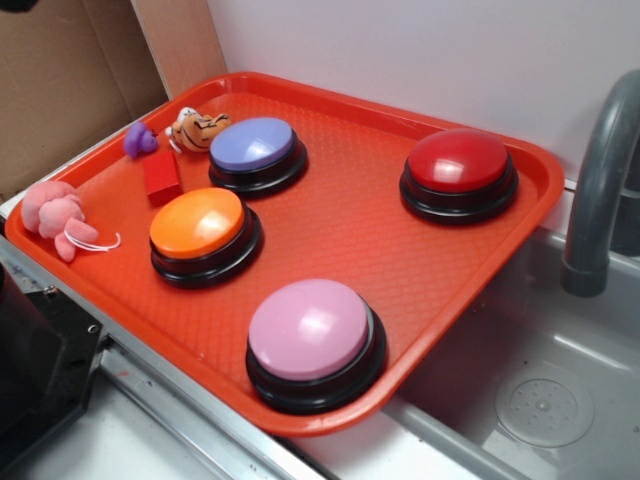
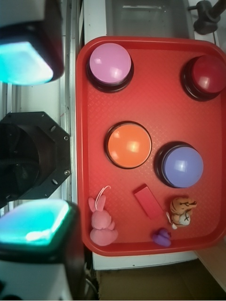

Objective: Push the pink button.

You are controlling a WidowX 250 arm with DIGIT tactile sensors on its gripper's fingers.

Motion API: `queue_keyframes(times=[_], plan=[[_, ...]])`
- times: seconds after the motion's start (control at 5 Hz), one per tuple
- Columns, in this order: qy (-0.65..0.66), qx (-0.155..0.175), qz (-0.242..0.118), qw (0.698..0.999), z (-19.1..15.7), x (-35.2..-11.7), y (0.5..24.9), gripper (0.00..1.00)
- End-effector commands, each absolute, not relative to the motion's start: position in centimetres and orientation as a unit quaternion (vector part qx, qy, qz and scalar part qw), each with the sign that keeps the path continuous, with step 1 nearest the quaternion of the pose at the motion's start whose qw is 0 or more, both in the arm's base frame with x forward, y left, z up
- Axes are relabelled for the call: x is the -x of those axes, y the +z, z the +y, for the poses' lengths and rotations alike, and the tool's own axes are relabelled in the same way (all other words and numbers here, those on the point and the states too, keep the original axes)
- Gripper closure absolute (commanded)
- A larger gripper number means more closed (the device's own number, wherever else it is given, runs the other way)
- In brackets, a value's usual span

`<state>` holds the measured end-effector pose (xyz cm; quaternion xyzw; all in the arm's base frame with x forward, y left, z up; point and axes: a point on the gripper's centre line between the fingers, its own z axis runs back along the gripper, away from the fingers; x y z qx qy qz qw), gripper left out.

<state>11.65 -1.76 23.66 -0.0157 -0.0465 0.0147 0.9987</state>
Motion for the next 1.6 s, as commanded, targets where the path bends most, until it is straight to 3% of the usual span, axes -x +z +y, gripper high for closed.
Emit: queue_keyframes(times=[0.0,0.2,0.4,0.6,0.8,1.0,1.2,1.4], plan=[[0.015,0.016,-0.047,0.999,-1.8,-11.7,23.7,0.00],[-0.109,0.033,-0.042,0.993,-4.9,-16.7,20.8,0.00],[-0.228,0.005,-0.017,0.973,-8.4,-19.0,19.1,0.00],[-0.299,-0.020,0.001,0.954,-11.8,-19.7,16.9,0.00],[-0.364,-0.023,-0.005,0.931,-14.7,-19.6,14.4,0.00],[-0.405,-0.007,0.013,0.914,-15.9,-17.8,11.9,0.00],[-0.399,0.003,-0.047,0.916,-15.3,-15.6,10.2,0.00],[-0.413,0.004,-0.044,0.910,-15.5,-15.2,9.0,0.00]])
